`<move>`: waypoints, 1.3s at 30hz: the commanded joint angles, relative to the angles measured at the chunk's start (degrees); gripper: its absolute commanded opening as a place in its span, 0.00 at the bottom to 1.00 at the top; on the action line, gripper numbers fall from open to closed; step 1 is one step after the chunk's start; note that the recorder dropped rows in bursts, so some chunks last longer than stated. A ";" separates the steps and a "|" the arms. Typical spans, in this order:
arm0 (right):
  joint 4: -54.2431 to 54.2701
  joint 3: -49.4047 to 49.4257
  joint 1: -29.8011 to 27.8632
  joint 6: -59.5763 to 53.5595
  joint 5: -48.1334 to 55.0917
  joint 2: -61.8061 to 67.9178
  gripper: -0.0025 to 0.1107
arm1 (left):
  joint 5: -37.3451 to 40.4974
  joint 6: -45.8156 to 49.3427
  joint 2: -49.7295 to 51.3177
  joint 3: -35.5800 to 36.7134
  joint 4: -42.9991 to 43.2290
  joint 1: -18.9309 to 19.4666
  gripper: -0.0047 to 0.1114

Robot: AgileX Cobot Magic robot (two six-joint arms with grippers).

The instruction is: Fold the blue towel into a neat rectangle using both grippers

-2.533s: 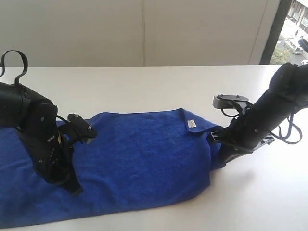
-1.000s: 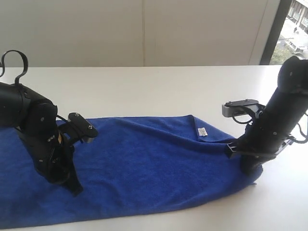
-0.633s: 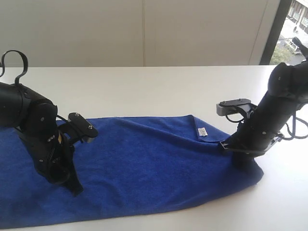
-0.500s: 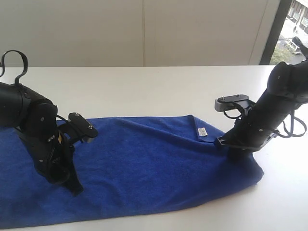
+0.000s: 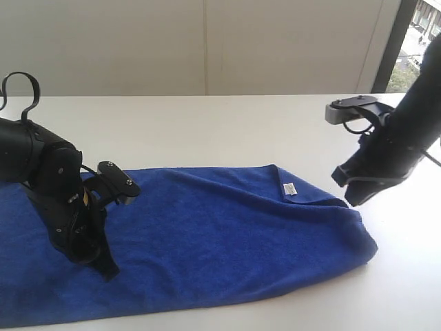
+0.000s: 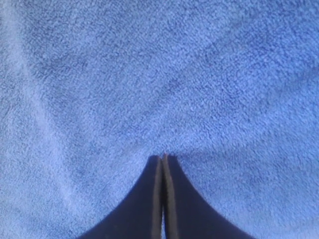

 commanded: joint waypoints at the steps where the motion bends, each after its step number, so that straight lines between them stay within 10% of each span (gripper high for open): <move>1: -0.05 5.25 -2.44 -0.92 -0.48 -1.65 0.34 | 1.06 -0.07 -0.02 0.47 -0.32 0.14 0.04; 6: -0.05 9.89 -2.58 -0.72 -7.14 -0.90 0.65 | 1.06 -0.07 -0.02 0.47 -0.32 0.14 0.04; 39: 38.06 7.17 6.11 -19.82 3.72 4.02 0.50 | 1.09 -0.07 -0.02 0.47 -0.76 0.14 0.04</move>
